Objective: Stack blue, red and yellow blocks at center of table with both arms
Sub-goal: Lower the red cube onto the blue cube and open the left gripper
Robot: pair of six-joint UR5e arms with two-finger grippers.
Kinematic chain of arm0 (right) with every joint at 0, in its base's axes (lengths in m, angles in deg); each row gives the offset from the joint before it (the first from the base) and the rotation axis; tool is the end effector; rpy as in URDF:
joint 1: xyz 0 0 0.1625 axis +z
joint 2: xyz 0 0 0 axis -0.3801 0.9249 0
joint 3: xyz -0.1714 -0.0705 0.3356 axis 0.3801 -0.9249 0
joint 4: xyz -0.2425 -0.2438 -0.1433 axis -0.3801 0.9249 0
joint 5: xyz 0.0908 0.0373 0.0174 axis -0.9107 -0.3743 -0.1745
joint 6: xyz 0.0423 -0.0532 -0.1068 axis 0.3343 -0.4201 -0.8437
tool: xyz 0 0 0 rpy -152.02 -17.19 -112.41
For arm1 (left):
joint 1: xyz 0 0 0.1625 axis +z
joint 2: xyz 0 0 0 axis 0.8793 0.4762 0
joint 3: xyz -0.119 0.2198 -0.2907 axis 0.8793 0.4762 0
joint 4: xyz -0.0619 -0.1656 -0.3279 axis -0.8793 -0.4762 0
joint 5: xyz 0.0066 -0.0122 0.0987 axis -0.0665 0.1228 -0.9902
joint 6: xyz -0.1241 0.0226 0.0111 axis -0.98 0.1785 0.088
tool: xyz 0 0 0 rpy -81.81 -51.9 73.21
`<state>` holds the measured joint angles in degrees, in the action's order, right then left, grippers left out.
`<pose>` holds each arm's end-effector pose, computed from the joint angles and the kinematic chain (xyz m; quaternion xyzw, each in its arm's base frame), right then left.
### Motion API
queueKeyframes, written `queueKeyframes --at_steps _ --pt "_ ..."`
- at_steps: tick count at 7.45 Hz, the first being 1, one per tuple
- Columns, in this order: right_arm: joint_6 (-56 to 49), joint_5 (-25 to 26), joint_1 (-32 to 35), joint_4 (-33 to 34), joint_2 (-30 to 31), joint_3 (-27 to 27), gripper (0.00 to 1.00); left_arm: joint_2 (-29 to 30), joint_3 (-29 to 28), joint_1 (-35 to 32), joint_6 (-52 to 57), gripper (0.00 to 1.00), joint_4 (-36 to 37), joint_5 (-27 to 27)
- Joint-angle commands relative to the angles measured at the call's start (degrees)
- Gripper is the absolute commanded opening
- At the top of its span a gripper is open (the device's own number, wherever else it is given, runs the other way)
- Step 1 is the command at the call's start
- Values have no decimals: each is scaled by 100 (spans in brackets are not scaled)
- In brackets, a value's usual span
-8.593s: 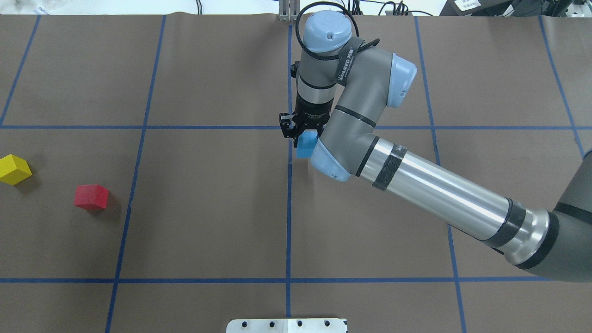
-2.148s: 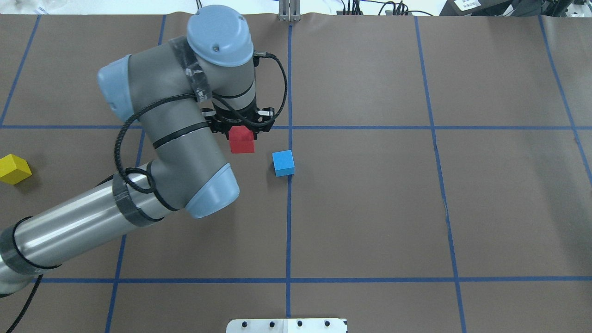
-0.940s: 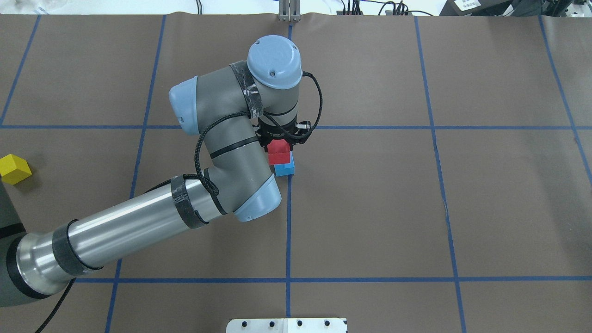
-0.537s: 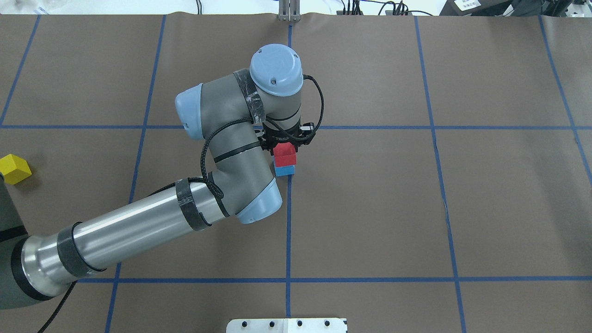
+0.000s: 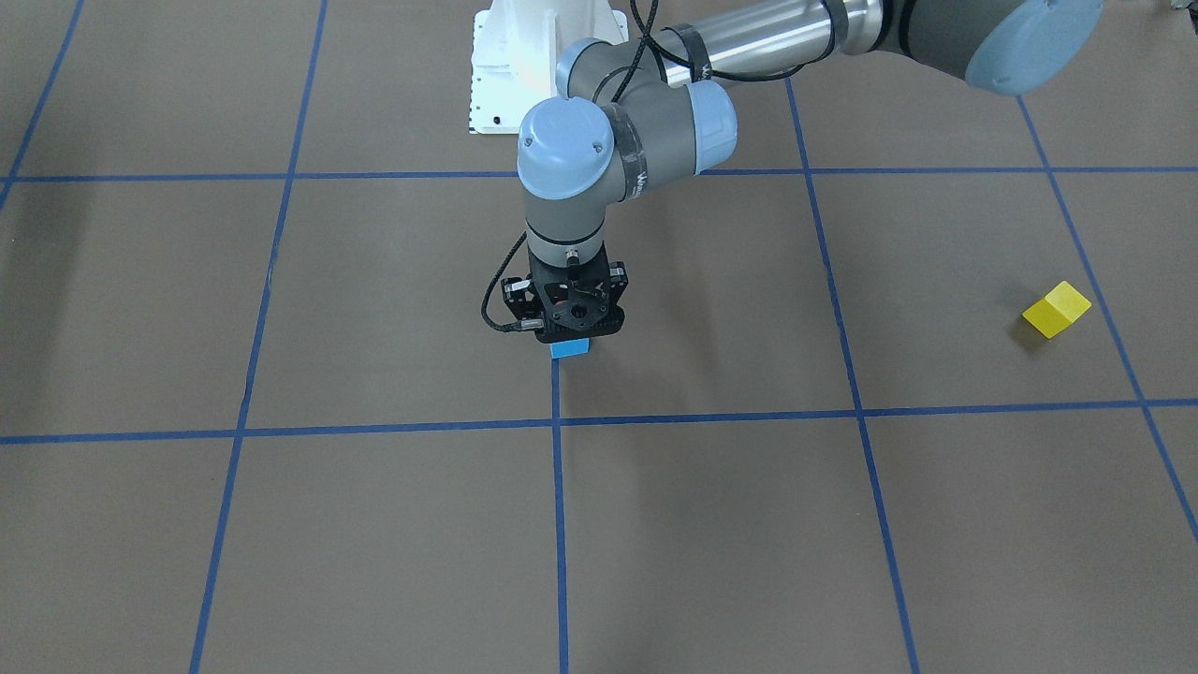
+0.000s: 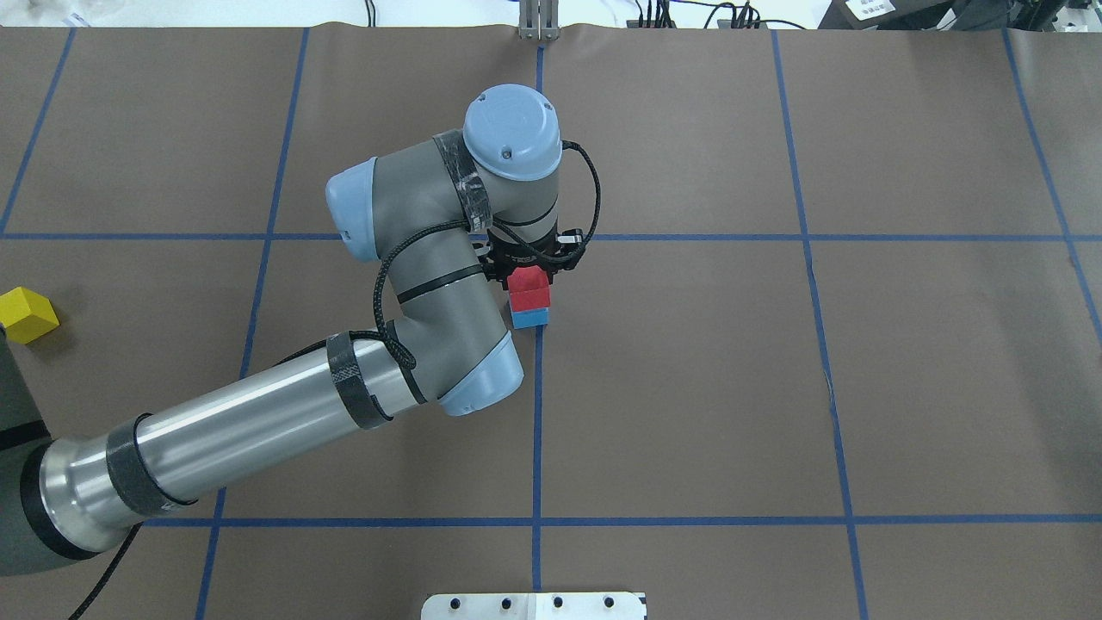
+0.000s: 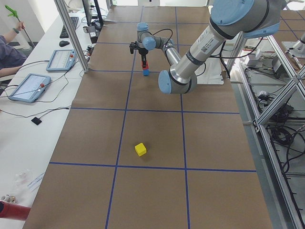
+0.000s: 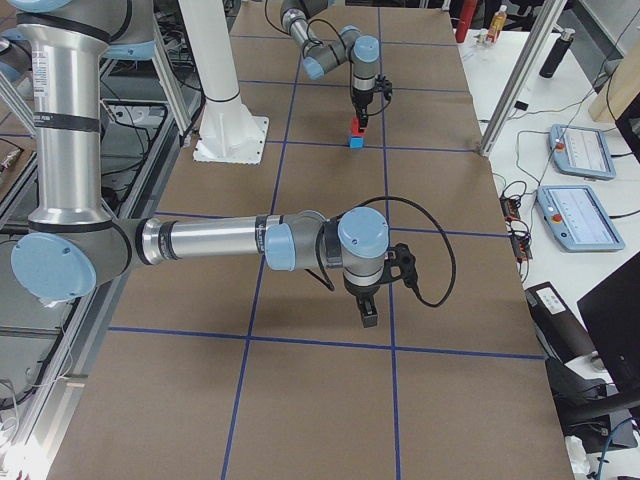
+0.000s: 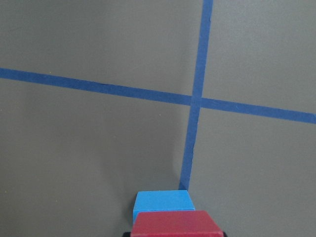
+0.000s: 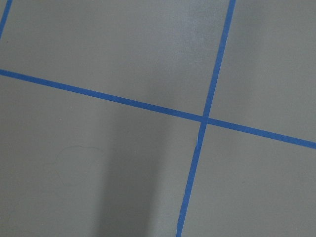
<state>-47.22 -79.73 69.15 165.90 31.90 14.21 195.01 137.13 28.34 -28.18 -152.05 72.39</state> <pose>0.0496 -0.4328 0.5770 0.0908 -0.4047 -0.0873 0.9057 0.5594 -0.4704 0.1633 -0.0108 0.3939 -0.0719 0.9163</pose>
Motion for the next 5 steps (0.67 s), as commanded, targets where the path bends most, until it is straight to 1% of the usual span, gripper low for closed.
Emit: queueKeyframes --at_steps 1,2,3,4,5 --pt "0 0 1 0 9 -4 100 -15 7 0 3 0 11 2" --pt "0 0 1 0 9 -4 100 -15 7 0 3 0 11 2" --pt "0 0 1 0 0 -4 100 -15 7 0 3 42 11 -7" --pt "0 0 1 0 0 -4 100 -24 15 8 -6 99 -15 -7" --pt "0 0 1 0 9 -4 100 -15 33 17 -23 100 -15 -7"
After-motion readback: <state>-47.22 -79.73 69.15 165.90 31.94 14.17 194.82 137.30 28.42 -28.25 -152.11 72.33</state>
